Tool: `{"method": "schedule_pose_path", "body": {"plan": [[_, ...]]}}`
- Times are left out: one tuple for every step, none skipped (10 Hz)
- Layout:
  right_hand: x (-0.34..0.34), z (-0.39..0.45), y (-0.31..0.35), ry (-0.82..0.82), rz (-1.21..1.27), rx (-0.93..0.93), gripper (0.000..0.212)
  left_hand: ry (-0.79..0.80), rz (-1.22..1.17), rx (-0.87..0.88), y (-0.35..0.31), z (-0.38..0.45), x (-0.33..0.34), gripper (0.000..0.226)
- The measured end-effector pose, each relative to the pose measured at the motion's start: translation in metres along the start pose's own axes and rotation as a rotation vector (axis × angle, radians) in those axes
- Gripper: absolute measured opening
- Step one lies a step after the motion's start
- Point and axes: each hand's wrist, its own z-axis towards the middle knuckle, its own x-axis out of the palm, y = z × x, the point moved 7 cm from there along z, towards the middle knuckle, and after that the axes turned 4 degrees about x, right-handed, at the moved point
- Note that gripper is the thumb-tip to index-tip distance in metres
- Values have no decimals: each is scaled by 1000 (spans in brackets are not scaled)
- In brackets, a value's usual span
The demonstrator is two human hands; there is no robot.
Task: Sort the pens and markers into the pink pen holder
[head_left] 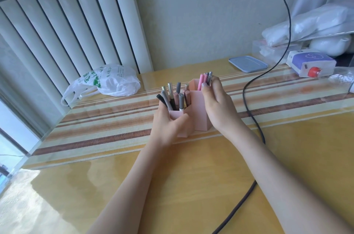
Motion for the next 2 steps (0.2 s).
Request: {"method": "schedule_pose_path", "body": {"plan": [[-5, 1, 4, -39, 80, 3, 22, 130, -132, -54, 0, 0, 3, 46], [-27, 2, 13, -233, 190, -62, 45, 65, -242, -11, -10, 9, -13, 68]]}}
